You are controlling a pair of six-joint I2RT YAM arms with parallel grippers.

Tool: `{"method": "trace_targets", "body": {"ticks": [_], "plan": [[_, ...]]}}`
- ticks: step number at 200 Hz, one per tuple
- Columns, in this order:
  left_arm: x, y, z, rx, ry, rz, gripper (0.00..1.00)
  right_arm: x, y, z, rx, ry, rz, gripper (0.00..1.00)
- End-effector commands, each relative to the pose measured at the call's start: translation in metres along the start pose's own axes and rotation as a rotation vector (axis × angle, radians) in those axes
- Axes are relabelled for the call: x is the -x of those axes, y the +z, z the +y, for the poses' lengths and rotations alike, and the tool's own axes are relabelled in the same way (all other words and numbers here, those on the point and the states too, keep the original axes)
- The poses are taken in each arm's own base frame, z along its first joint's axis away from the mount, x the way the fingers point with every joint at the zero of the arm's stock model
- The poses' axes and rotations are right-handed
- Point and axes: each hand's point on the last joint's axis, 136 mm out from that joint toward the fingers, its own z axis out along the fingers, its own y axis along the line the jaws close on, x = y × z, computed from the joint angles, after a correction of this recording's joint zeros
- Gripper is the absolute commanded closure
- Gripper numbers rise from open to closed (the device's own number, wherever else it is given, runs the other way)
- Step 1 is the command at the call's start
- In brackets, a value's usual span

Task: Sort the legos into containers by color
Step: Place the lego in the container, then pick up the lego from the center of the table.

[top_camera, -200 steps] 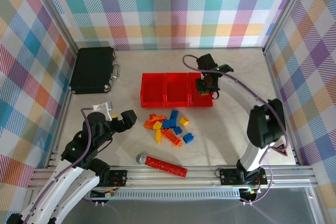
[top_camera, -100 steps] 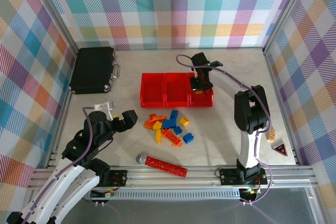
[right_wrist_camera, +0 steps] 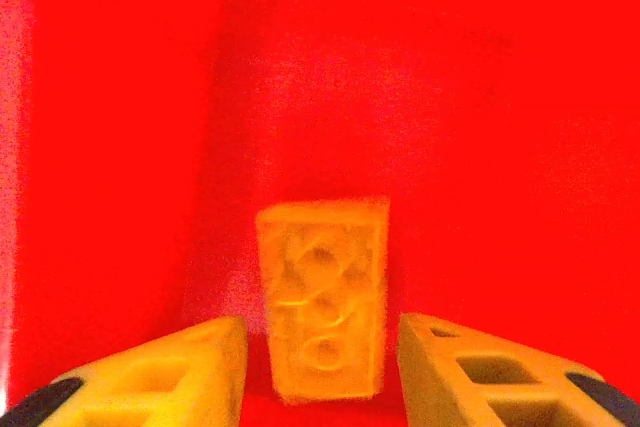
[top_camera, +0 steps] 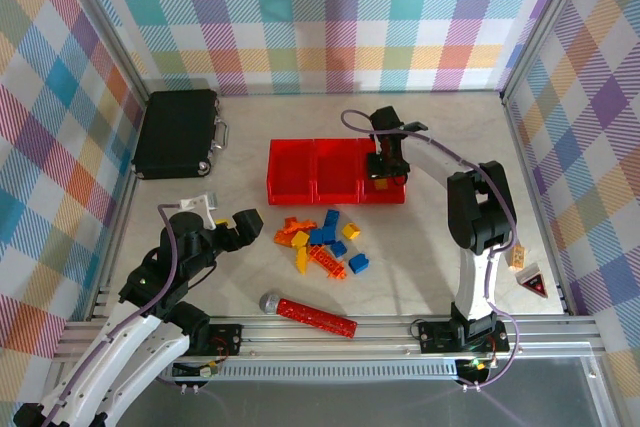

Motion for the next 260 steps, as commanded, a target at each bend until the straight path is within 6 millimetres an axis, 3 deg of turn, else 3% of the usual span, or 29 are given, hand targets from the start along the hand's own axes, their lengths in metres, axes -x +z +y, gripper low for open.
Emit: {"method": "trace_targets", "body": {"ticks": [1,43,85,121,138,170,201,235,260], "plan": [[-0.001,-0.002,-0.001,-0.016,-0.005,-0.013,0.01,0.009,-0.023,0.006,0.038,0.001,-0.049,0.54],[0.000,-0.005,-0.002,-0.025,-0.016,-0.018,0.00,0.010,-0.038,0.010,0.062,0.012,-0.066,0.53],[0.000,-0.005,-0.003,-0.026,-0.017,-0.016,0.01,0.008,-0.080,0.018,0.132,0.038,-0.108,0.53],[-0.001,-0.003,-0.002,-0.022,-0.018,-0.013,0.00,-0.016,-0.108,0.027,0.206,0.082,-0.113,0.50],[-0.002,-0.002,-0.002,-0.026,-0.018,-0.013,0.00,-0.034,-0.114,0.030,0.236,0.141,-0.098,0.39],[-0.002,0.001,0.000,-0.025,-0.017,-0.020,0.00,-0.076,-0.108,0.043,0.299,0.291,-0.046,0.31],[-0.004,0.005,-0.003,-0.042,0.005,-0.012,0.00,-0.103,-0.097,0.063,0.286,0.437,-0.048,0.27],[-0.005,0.004,-0.005,-0.061,0.024,-0.010,0.00,-0.118,-0.075,0.090,0.209,0.495,-0.048,0.25],[-0.007,-0.002,0.000,-0.039,0.028,-0.014,0.01,-0.125,-0.061,0.091,0.115,0.583,-0.063,0.22]]}}
